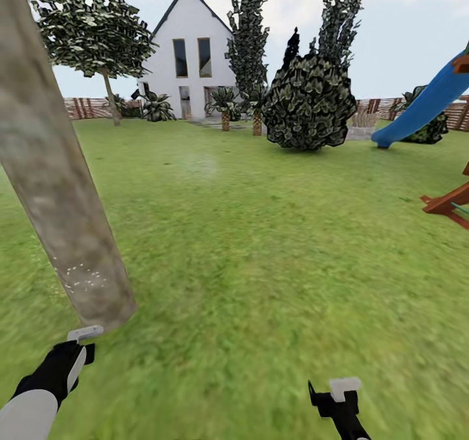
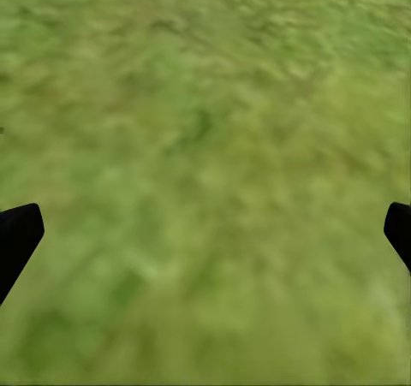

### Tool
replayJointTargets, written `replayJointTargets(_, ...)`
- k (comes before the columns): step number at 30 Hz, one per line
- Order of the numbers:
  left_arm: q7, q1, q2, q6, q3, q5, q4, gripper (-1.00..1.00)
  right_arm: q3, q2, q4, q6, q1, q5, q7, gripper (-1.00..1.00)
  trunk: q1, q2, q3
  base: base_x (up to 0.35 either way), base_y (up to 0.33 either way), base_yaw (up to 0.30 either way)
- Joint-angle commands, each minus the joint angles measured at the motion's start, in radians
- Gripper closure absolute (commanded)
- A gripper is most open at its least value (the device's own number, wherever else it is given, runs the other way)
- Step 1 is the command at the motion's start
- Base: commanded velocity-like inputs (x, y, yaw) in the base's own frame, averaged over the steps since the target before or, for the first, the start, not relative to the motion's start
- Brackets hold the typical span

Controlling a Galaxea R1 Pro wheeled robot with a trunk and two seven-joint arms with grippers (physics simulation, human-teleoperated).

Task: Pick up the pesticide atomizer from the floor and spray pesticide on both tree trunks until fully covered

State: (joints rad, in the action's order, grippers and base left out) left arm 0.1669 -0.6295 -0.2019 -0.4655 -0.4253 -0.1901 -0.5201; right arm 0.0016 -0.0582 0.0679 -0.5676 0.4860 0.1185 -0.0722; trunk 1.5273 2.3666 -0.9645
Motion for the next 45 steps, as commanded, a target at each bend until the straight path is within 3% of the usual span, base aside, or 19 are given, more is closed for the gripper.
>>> replayJointTargets(1, -0.003, -0.001, 0.001, -0.005, -0.004, -0.011, -0.001, 1.0, 0.0, 0.0, 0.0, -0.001, 0.0, 0.01, -0.008, -1.0, 0.0, 0.0, -0.001, 0.074, -0.272, 0.276)
replayJointTargets(13, -0.004, -0.001, 0.001, -0.005, -0.004, -0.011, -0.001, 1.0, 0.0, 0.0, 0.0, -0.001, 0.0, 0.01, -0.008, -1.0, 0.0, 0.0, -0.001, 0.122, -0.267, 0.274)
replayJointTargets(33, -0.004, -0.001, 0.001, -0.005, -0.004, -0.01, -0.001, 1.0, 0.0, 0.0, -0.001, -0.001, 0.0, 0.011, -0.008, -1.0, 0.0, 0.0, -0.001, 0.172, -0.244, 0.018)
replayJointTargets(45, -0.004, -0.001, 0.002, -0.004, -0.004, -0.011, -0.002, 1.0, 0.0, 0.0, -0.001, -0.001, 0.0, 0.011, -0.008, -1.0, 0.0, 0.0, -0.001, 0.122, -0.247, 0.254)
